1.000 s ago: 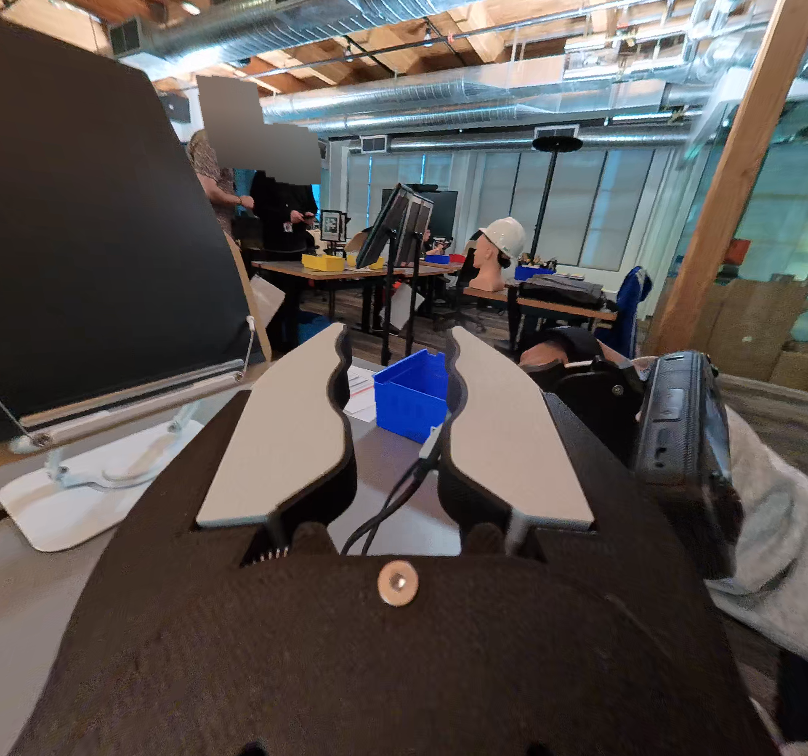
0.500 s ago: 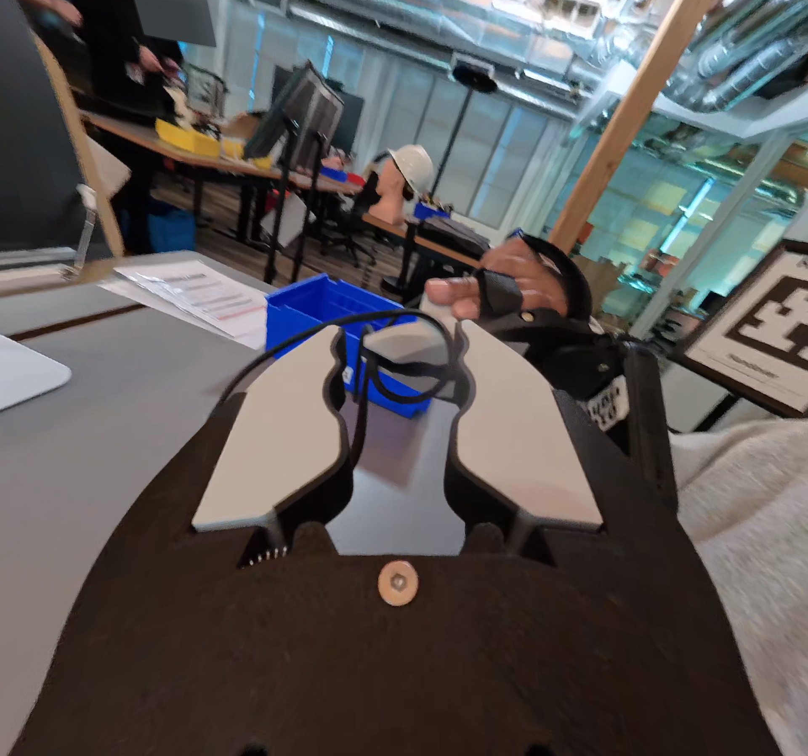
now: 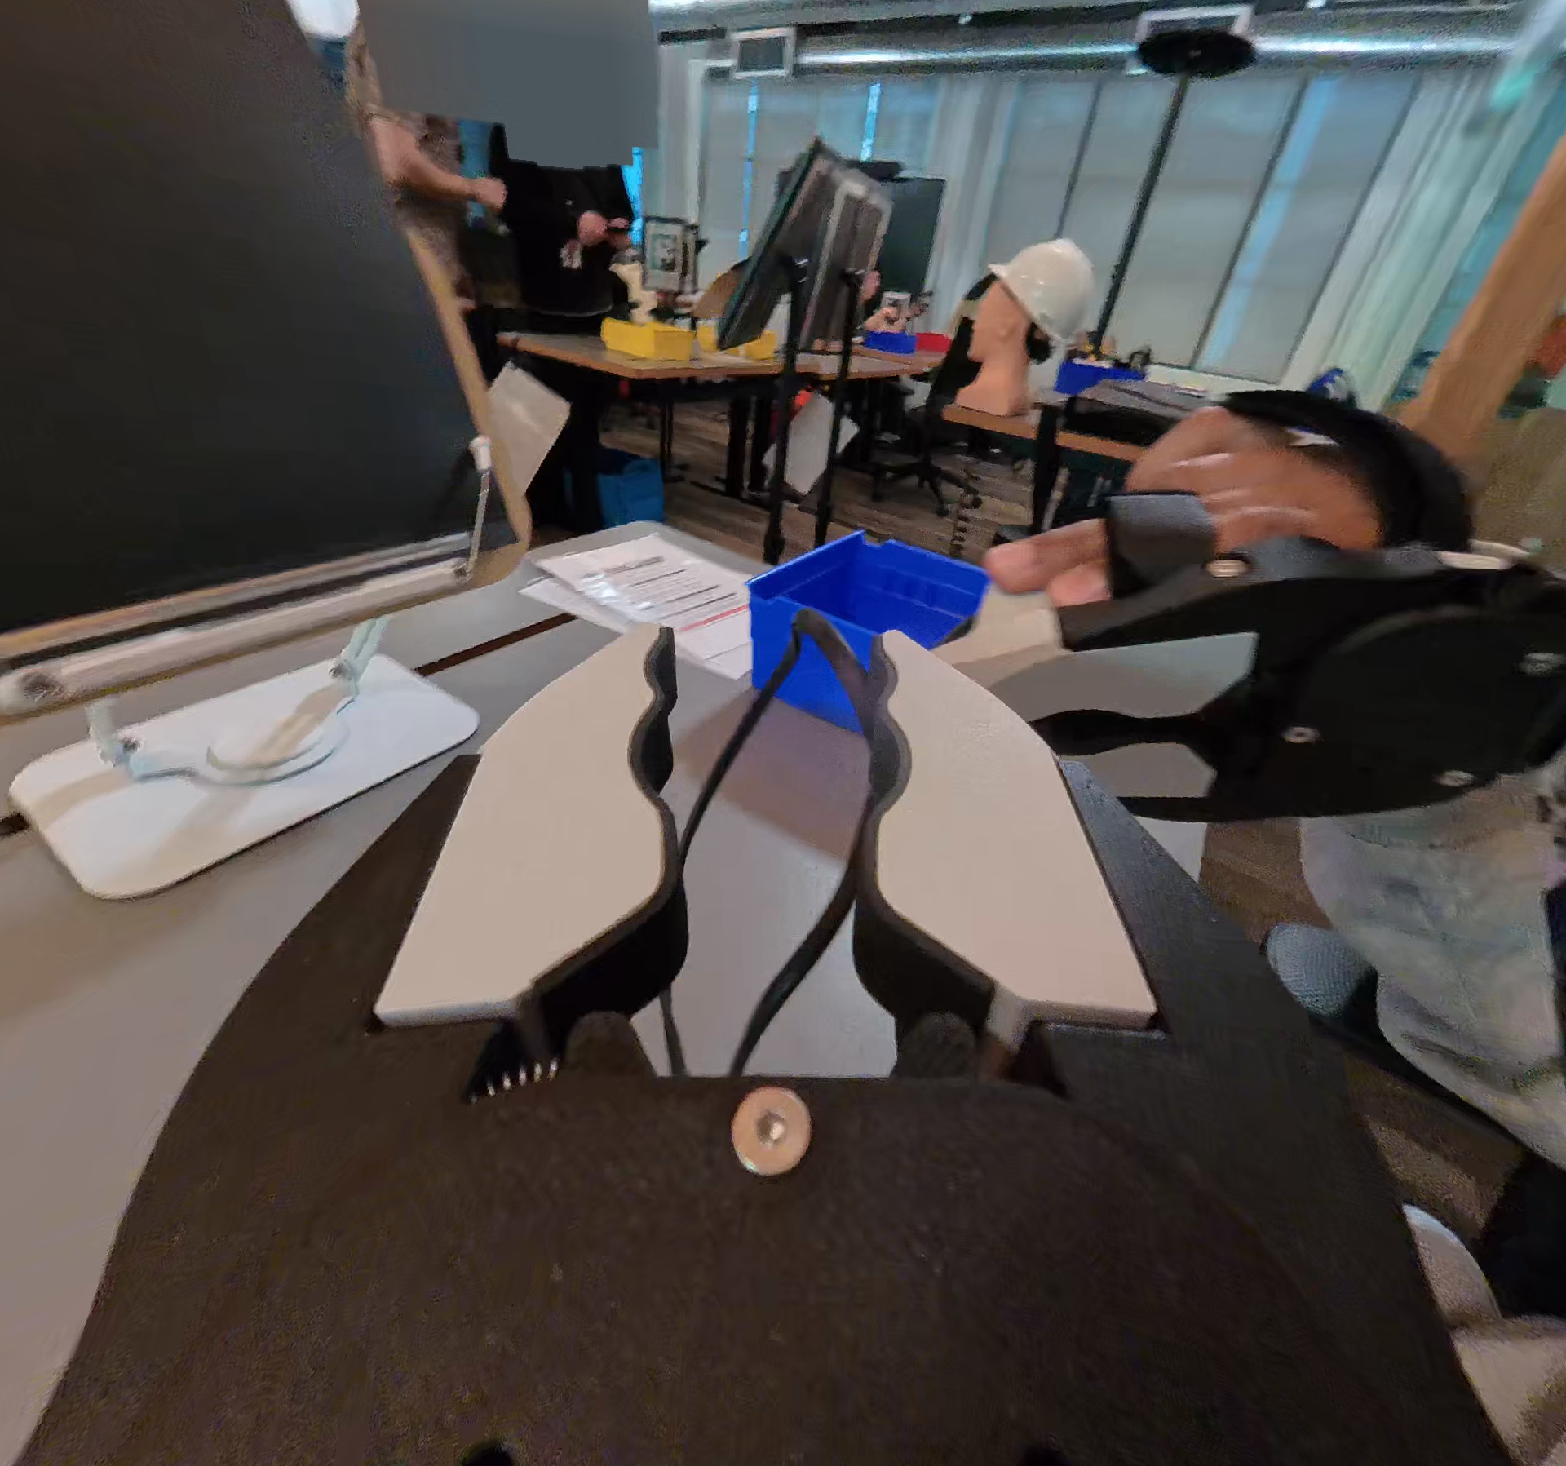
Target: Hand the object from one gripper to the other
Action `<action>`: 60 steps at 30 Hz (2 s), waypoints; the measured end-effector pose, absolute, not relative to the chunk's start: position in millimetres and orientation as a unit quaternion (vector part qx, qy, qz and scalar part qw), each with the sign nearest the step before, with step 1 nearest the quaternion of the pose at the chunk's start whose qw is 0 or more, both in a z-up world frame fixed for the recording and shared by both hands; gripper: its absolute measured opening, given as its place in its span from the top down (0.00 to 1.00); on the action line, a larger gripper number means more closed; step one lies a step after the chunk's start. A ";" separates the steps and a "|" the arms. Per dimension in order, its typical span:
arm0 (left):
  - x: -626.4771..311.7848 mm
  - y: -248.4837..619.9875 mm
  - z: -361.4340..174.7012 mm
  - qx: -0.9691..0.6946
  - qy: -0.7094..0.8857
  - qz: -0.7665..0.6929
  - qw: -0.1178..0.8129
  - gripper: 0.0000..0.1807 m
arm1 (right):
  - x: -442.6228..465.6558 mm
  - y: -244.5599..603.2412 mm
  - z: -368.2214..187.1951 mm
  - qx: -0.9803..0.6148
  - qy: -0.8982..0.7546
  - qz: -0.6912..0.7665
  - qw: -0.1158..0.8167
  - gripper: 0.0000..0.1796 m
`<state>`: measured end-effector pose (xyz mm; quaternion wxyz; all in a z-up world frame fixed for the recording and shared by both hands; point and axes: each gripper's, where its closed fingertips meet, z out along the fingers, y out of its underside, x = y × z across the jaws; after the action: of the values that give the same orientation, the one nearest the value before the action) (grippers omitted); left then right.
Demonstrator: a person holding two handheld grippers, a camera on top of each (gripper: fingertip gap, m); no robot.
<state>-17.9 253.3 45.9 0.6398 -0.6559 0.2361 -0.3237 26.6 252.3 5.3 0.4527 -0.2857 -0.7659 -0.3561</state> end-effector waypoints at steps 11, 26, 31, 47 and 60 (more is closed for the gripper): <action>-30.3 256.5 47.4 -0.670 0.245 -0.303 0.632 0.80 | 31.9 255.3 28.9 -0.279 -0.733 -0.375 0.495 0.96; 2.0 228.3 34.8 -0.645 0.254 -0.564 0.449 0.75 | 20.8 245.1 60.7 -0.138 -0.669 -0.445 0.579 0.95; 20.9 220.1 17.4 -0.662 0.320 -0.500 0.458 0.85 | 20.6 242.1 63.9 -0.135 -0.667 -0.446 0.582 0.95; 25.6 212.2 23.2 -0.643 0.345 -0.492 0.474 0.97 | 22.2 241.4 67.7 -0.148 -0.664 -0.443 0.583 0.95; 14.9 222.9 25.3 -0.653 0.308 -0.506 0.471 0.97 | 20.8 255.7 60.6 -0.215 -0.665 -0.395 0.595 0.77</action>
<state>14.9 222.9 25.3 0.4711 -0.6535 0.3078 -0.5062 20.8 255.7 60.6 0.5955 -0.2152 -0.6654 -0.3954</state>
